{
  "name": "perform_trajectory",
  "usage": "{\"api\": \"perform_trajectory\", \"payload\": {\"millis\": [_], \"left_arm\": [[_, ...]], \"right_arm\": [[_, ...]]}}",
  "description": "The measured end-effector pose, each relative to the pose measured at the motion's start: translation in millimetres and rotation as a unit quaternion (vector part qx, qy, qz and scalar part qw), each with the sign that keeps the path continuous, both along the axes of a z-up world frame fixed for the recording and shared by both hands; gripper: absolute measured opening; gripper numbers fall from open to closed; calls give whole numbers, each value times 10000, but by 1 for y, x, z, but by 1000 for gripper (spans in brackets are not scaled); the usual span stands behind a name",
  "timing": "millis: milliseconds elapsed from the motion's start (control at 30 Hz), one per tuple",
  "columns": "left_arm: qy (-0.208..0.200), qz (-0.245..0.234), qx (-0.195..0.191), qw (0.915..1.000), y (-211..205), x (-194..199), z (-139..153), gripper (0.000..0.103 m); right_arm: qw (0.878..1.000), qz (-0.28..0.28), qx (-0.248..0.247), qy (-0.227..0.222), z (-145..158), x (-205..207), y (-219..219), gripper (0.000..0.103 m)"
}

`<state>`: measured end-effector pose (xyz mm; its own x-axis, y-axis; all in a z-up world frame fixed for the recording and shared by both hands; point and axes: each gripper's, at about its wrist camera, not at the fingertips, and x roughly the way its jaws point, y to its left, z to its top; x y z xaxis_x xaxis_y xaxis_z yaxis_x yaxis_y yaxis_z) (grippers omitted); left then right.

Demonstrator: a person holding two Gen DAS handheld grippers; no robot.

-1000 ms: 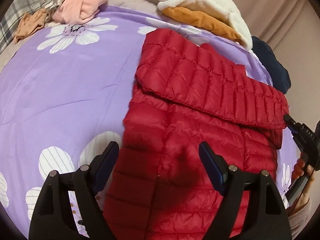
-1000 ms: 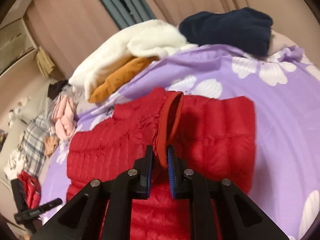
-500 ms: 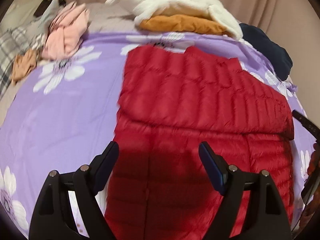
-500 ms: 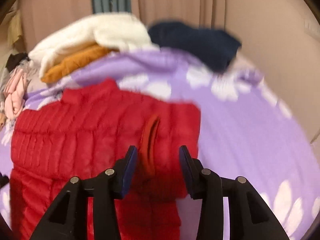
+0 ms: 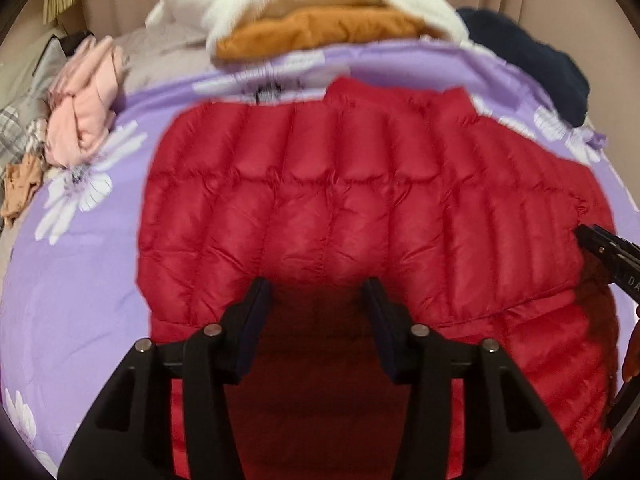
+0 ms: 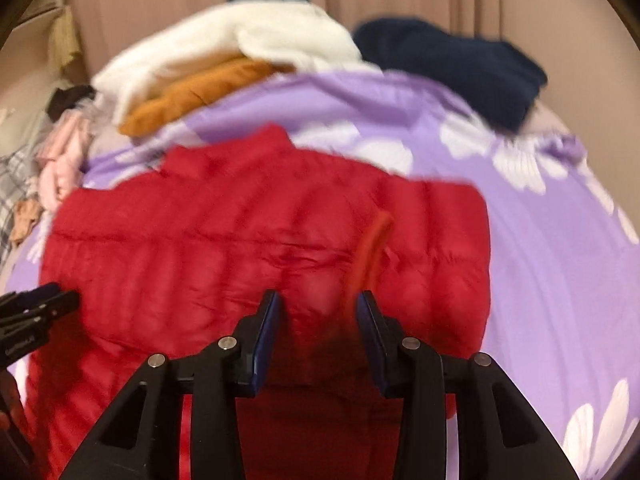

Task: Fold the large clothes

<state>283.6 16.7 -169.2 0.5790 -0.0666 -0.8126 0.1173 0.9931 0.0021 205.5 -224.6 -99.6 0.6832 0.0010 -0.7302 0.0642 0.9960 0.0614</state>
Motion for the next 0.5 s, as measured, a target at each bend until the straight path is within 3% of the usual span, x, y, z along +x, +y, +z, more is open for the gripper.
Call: {"api": "perform_trajectory", "payload": {"millis": [100,333,400,500], "left_arm": [[91,-35,9,10000,-2,4,-9,51],[169,-6,71,9998,0,0,-3,53],[133,90,68,9998,4,-9,4,69],[-60,209,64,9997,16,-32,18,82]], "right_arm": [[9996,-55,253,108,-9,-1,-11,41],[9994,-83,274,211,-5,-6,-6,41],[9988,-93,456,168,3,-14,-9,41],[9976,-31,683,42,16,-34,-15,43]]}}
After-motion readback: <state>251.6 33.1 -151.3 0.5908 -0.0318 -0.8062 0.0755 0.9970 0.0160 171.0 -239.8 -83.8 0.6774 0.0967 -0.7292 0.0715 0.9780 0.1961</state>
